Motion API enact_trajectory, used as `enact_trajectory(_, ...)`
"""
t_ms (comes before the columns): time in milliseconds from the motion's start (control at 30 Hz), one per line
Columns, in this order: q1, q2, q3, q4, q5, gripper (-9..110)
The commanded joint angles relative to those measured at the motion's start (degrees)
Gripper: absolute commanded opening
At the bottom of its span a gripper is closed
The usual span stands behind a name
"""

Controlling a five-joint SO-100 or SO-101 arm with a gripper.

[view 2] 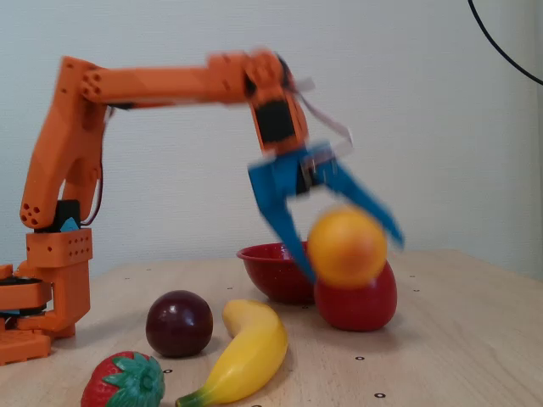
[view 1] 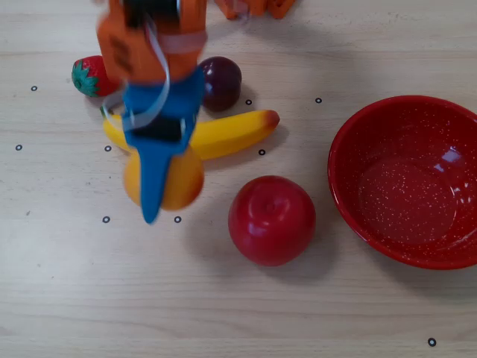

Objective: Put the peach in the red bowl.

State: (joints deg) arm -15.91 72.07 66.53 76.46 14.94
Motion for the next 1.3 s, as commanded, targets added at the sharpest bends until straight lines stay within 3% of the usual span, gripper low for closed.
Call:
enact_trajectory(0,-0.5,11.0,-2.8,1.0,0.7,0)
enact_trajectory(267,6.4,23.9,2.5,0.1,0.4,0)
enact_trajectory(667,26.9,31.6,6.0,-2.5,-1.8,0)
enact_trajectory(967,39.6,24.8,5.0,-2.8,-2.5,0)
enact_trajectory(1267,42.5,9.0,1.1,-9.1,-1.7,0)
